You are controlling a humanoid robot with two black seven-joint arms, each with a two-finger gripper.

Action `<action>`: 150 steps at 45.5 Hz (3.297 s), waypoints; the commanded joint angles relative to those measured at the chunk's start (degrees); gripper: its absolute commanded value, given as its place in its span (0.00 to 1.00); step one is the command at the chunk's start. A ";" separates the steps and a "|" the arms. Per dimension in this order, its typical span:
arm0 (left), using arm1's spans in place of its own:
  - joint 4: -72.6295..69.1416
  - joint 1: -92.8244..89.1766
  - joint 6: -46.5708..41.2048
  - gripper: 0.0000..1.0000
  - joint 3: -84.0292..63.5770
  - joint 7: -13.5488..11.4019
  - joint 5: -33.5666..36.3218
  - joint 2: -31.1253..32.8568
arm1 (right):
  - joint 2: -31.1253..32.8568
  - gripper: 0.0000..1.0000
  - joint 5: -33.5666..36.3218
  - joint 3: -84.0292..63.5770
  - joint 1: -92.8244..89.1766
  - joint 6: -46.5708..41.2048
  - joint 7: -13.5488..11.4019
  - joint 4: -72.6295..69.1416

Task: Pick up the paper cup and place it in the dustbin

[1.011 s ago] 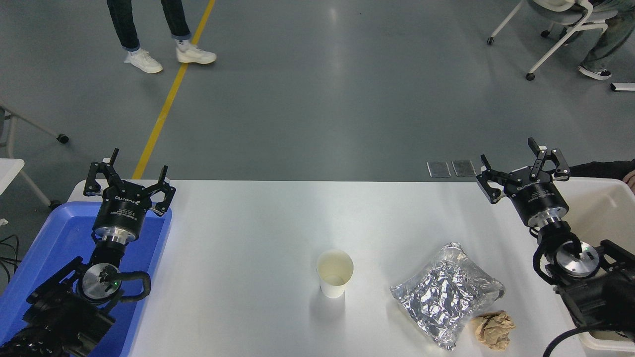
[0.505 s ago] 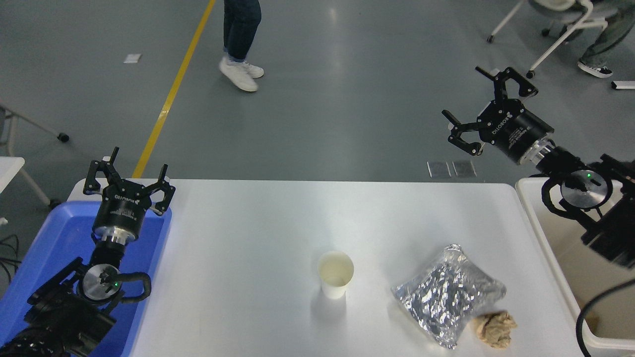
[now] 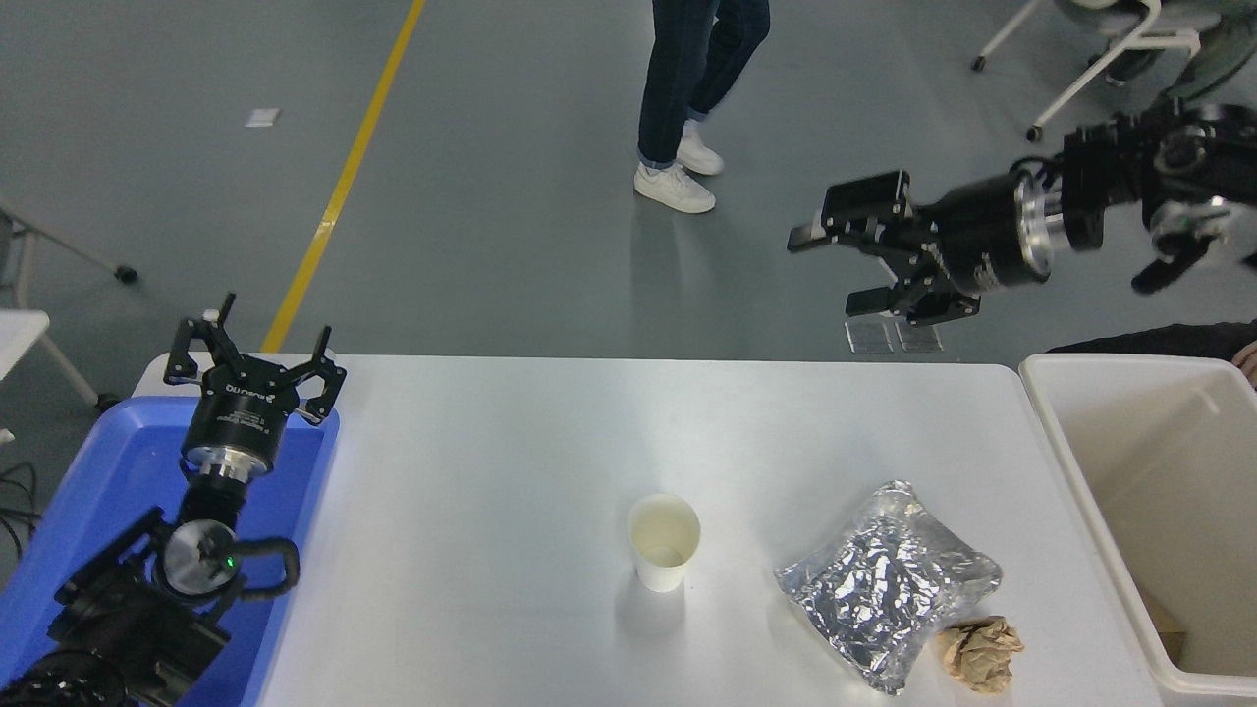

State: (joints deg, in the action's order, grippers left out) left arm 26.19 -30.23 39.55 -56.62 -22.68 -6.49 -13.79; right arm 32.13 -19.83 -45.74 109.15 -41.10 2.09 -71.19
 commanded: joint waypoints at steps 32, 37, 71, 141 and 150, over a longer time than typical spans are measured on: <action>0.00 0.08 -0.09 1.00 -0.07 -0.09 -0.10 0.00 | -20.79 1.00 26.42 -27.21 38.77 -3.90 -0.07 -20.66; 0.00 0.08 -0.09 1.00 -0.07 -0.09 -0.10 0.00 | -20.96 1.00 26.94 -26.16 39.65 -3.90 -0.07 -20.75; 0.00 -0.10 -0.09 1.00 0.01 -0.09 -0.10 0.08 | -32.13 1.00 18.60 -4.10 -10.52 4.89 -0.25 11.06; 0.00 -0.01 -0.09 1.00 -0.07 -0.09 -0.10 0.08 | -32.13 0.00 6.91 3.29 -31.10 9.64 -0.42 23.11; 0.00 -0.01 -0.09 1.00 -0.07 -0.09 -0.10 0.08 | -32.13 0.00 7.43 3.20 -24.17 2.70 -1.13 21.10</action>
State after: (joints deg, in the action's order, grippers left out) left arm 26.19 -30.23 39.47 -56.67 -22.76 -6.59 -13.77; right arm 0.00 -12.96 -42.47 78.62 -32.23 1.51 -48.13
